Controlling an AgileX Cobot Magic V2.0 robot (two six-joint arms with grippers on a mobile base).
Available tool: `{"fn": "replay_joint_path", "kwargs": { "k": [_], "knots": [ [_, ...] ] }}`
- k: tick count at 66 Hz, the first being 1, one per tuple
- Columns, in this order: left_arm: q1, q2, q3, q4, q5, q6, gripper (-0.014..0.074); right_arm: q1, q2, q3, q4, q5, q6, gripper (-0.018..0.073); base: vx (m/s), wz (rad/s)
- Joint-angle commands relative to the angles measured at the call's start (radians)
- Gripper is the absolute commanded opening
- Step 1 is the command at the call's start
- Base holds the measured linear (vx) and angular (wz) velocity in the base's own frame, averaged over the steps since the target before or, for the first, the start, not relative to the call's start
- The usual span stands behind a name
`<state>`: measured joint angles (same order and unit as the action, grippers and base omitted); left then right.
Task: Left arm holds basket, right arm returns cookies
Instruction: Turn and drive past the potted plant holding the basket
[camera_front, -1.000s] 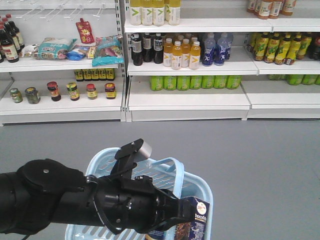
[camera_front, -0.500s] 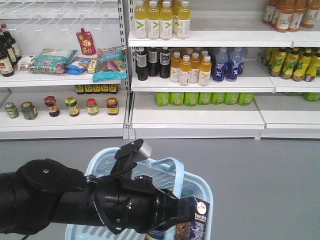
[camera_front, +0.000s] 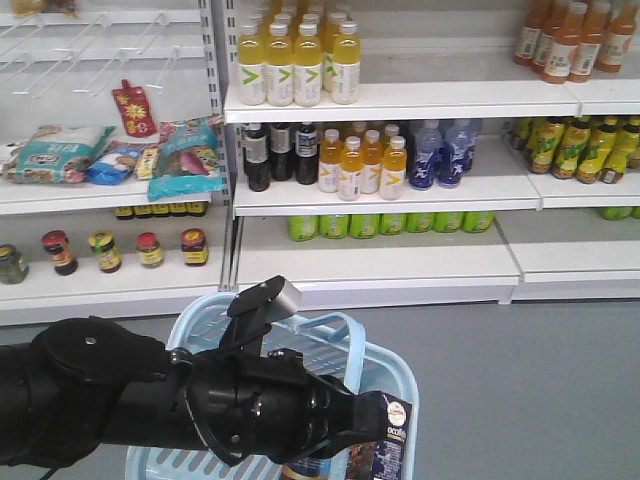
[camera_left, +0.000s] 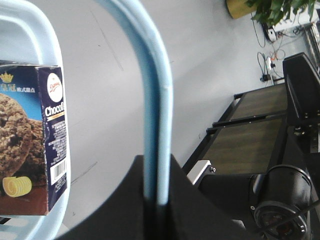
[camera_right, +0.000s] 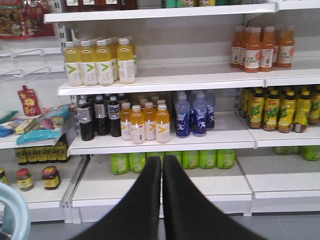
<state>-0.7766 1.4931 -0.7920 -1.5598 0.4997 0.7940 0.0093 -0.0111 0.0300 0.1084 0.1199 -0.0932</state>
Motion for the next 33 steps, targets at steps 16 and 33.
{"fn": "replay_joint_path", "kwargs": {
  "k": [16,33],
  "knots": [
    [-0.002,-0.046,-0.029,-0.037,0.025,0.015,-0.0006,-0.005,-0.010,-0.002,-0.003,-0.074,-0.005,-0.0008,0.24,-0.56],
    [-0.002,-0.046,-0.029,-0.037,0.025,0.015,-0.0006,-0.005,-0.010,-0.002,-0.003,-0.074,-0.005,-0.0008,0.22,-0.70]
  ]
}}
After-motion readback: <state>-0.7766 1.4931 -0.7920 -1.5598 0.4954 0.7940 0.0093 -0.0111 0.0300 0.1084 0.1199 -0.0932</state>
